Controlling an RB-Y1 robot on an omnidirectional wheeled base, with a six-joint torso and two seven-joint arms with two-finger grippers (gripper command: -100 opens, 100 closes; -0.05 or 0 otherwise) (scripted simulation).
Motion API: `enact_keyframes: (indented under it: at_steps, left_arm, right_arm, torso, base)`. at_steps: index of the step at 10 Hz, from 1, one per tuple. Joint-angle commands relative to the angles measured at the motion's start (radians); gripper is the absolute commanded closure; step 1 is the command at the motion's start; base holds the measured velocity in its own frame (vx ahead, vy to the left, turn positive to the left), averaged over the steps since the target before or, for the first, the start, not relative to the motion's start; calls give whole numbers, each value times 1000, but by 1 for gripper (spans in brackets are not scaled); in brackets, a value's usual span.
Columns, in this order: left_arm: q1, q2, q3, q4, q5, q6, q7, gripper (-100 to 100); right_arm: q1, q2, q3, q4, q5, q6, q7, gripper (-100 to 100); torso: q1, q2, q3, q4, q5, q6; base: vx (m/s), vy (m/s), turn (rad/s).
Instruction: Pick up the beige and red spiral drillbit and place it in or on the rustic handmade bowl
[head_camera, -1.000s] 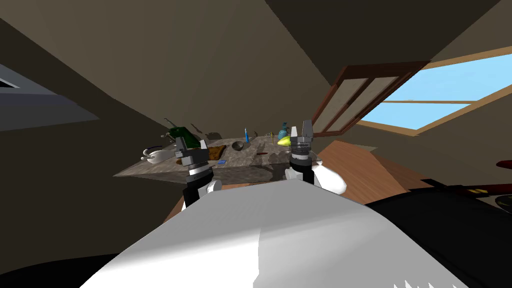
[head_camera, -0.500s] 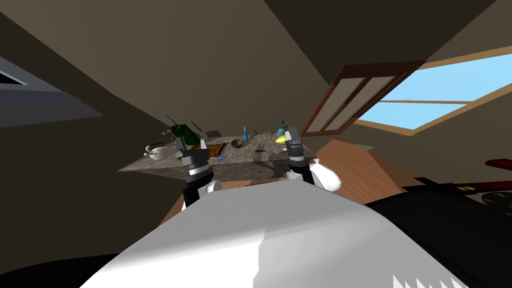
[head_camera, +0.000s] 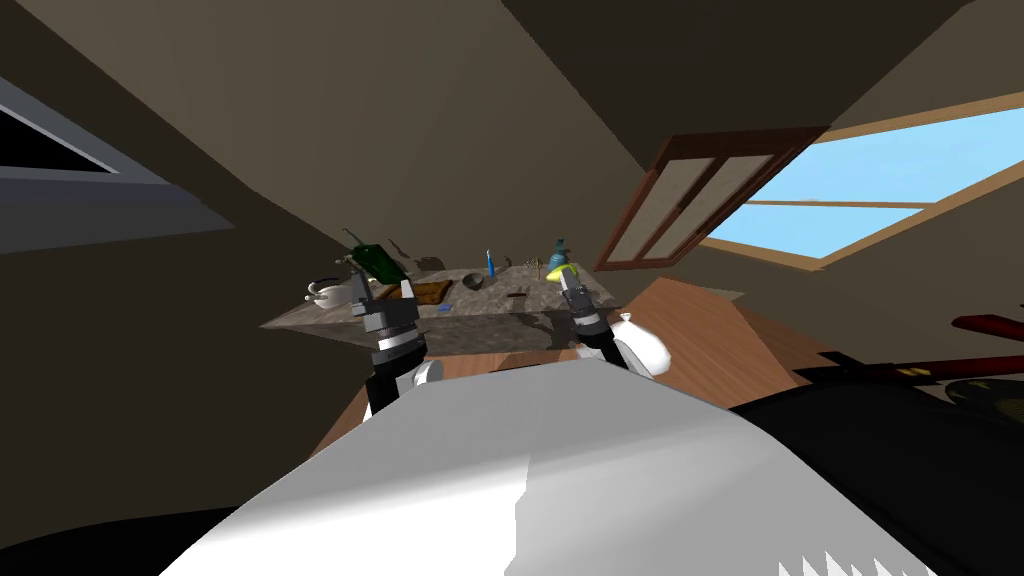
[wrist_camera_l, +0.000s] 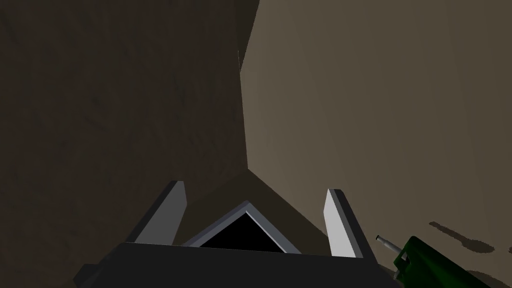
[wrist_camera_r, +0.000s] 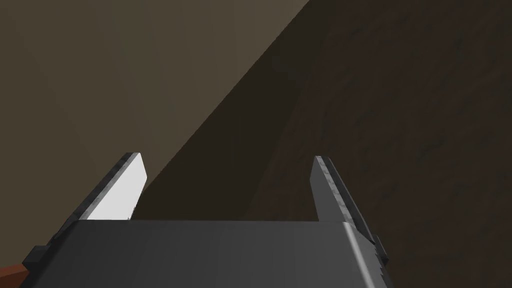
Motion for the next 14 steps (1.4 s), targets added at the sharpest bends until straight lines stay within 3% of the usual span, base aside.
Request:
enact_keyframes:
  at_steps: [1, 5, 6, 9, 10, 11, 12, 13, 14]
  left_arm:
    - [0, 0, 0, 0, 0, 0, 0, 0]
    - [0, 0, 0, 0, 0, 0, 0, 0]
    - [0, 0, 0, 0, 0, 0, 0, 0]
    - [0, 0, 0, 0, 0, 0, 0, 0]
    - [0, 0, 0, 0, 0, 0, 0, 0]
    - [0, 0, 0, 0, 0, 0, 0, 0]
    - [0, 0, 0, 0, 0, 0, 0, 0]
    - [0, 0, 0, 0, 0, 0, 0, 0]
    - [0, 0, 0, 0, 0, 0, 0, 0]
  right_arm:
    - [8, -28, 4, 13, 6, 8, -1, -100]
    - [22, -155, 32, 100, 51, 80, -1, -100]
    - [22, -165, 32, 100, 51, 80, -1, -100]
    - [28, -250, 51, 169, 87, 123, 1, -100]
    - [28, -264, 51, 169, 87, 123, 1, -100]
    - [30, -302, 61, 207, 106, 142, 2, -100]
    - [30, -316, 61, 207, 106, 142, 2, -100]
    - [32, -358, 71, 245, 126, 159, 5, -100]
    - [32, -369, 71, 245, 126, 159, 5, -100]
  torso:
    - [0, 0, 0, 0, 0, 0]
    - [1, 0, 0, 0, 0, 0]
    - [2, 0, 0, 0, 0, 0]
    - [2, -2, -1, 0, 0, 0]
    - [2, -2, -1, 0, 0, 0]
    - [2, -3, -1, 0, 1, 0]
    - [4, -3, -2, -1, 1, 0]
    - [4, -4, -2, -1, 1, 0]
    - [4, -4, -2, -1, 1, 0]
  base:
    - [-109, -36, 25]
    - [-155, -39, 54]
    - [-130, -18, 32]
    - [-131, -26, 62]
    - [-112, -19, 47]
    - [-107, 4, 100]
    - [-89, 3, 43]
    - [-103, 1, 120]
    - [-87, 0, 42]
